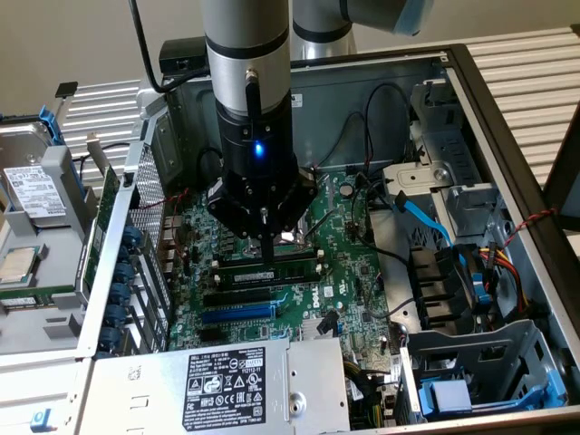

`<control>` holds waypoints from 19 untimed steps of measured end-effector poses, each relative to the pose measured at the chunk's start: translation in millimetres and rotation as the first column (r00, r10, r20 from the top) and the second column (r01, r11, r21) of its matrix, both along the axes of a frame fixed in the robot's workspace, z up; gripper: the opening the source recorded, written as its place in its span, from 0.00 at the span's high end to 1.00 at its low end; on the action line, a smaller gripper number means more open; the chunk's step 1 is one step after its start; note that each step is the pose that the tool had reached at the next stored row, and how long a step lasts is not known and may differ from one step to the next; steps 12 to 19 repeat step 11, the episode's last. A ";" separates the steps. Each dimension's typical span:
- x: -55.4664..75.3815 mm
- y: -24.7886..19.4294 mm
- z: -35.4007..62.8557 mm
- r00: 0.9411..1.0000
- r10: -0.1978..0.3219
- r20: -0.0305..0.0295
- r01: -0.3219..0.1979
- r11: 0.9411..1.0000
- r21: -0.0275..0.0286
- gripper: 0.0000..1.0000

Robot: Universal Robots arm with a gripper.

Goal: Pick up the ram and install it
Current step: 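Press down the ram until it locks into place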

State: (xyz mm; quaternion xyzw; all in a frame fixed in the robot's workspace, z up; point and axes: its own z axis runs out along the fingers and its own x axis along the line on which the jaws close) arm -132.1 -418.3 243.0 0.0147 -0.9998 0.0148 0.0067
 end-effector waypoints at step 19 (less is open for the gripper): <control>0.0 0.0 -0.1 0.997 -0.072 0.000 0.072 0.997 0.000 0.89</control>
